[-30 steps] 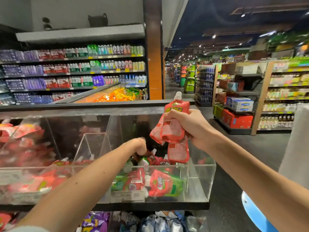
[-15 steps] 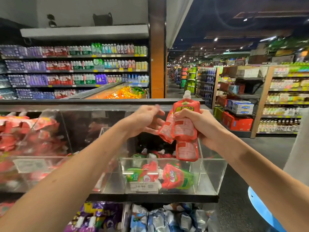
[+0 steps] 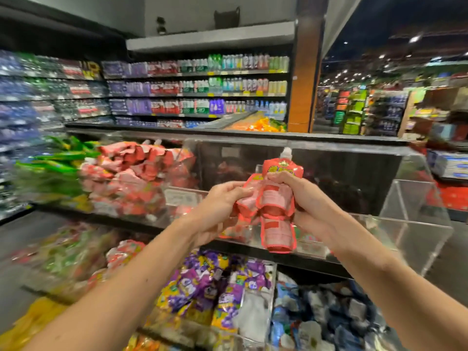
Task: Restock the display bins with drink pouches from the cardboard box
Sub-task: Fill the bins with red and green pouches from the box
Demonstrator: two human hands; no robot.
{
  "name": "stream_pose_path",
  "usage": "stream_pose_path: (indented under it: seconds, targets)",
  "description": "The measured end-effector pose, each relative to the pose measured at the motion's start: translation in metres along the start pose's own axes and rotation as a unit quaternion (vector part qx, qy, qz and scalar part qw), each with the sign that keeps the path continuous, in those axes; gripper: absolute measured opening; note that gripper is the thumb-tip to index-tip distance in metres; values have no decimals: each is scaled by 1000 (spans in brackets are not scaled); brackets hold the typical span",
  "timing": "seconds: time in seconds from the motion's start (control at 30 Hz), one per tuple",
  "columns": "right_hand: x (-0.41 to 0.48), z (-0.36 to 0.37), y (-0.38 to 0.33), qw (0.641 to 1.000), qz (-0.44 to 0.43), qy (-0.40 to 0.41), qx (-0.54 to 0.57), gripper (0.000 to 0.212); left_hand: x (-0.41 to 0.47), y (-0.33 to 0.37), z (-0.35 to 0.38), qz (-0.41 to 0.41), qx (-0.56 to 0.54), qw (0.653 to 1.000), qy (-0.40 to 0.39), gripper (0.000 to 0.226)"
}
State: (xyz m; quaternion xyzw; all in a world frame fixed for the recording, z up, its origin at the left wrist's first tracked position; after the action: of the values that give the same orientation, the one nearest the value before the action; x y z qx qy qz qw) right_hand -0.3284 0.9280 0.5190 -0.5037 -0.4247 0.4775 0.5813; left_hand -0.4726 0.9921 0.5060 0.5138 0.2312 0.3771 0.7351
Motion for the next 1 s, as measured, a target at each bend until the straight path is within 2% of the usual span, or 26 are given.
stream_pose_path:
  seconds: [0.13,0.23,0.33,0.47,0.53,0.6,0.7,0.8,0.9,1.0]
  targets:
    - [15,47,19,997,13,-42,57,45,-28,5,-41,17,-72,991,111,13]
    - [25,61,22,997,13,-44,69,54,-43,12,-60,17,-165,977,134,15]
    - [35,62,21,998,9,-46,53,63,-53,15,-69,13,-158,972,174,19]
    - [51,52,7,998,-12,-27,55,45,-52,24,-70,18,-132,970,205,15]
    - [57,49,0,999,-21,-8,45,42,-47,30,-73,12,-148,970,192,22]
    - [66,47,-6,999,-25,21,41,25,-37,39,-77,19,-144,974,176,32]
    - [79,48,-14,997,-25,68,28,7,-13,55,-87,26,-86,982,168,36]
    - [95,49,-15,994,-25,100,26,12,17,72,-102,46,69,988,131,28]
    - [109,51,-12,990,-39,132,14,20,48,88,-119,75,259,961,63,24]
    - [123,59,-9,983,-46,174,25,21,81,90,-131,47,325,944,-20,23]
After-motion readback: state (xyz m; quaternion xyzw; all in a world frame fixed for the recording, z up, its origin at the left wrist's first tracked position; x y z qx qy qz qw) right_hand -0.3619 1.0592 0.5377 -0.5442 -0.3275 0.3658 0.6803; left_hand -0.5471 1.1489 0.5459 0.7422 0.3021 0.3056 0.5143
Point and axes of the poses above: each hand's wrist, its own x-axis towards the middle knuckle, its own z-axis out of the palm, y = z × x, the point moved 2 cm from there along x, towards the middle knuckle, and after that the axes turned 15 degrees about -x, right-handed, at the moved point
